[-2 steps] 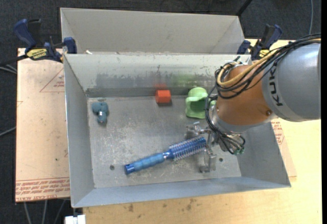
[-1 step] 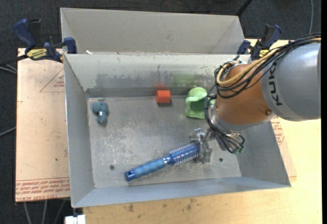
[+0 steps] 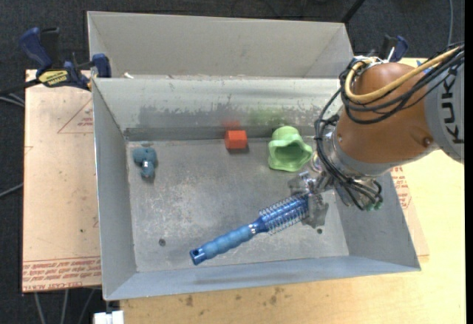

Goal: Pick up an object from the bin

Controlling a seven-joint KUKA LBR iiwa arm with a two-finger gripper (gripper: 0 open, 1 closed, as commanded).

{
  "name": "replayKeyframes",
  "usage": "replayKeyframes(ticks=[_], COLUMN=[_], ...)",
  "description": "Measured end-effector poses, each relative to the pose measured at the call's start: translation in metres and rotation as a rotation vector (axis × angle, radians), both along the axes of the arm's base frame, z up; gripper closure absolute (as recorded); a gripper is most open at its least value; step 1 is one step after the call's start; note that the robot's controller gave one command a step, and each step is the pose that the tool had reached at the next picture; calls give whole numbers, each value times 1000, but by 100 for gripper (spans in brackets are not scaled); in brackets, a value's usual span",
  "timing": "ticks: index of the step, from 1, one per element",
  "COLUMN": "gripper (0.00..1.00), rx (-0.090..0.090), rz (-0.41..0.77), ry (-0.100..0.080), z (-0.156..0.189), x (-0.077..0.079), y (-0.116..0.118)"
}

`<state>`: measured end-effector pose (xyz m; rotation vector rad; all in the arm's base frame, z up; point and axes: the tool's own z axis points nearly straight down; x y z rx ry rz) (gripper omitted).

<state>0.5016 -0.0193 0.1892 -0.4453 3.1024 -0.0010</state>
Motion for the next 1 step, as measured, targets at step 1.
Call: replayKeyframes(ticks=[1], gripper=[100], rx=[-1], rz=[1], ry=[-6], z=[160], x=[57], y=[-5])
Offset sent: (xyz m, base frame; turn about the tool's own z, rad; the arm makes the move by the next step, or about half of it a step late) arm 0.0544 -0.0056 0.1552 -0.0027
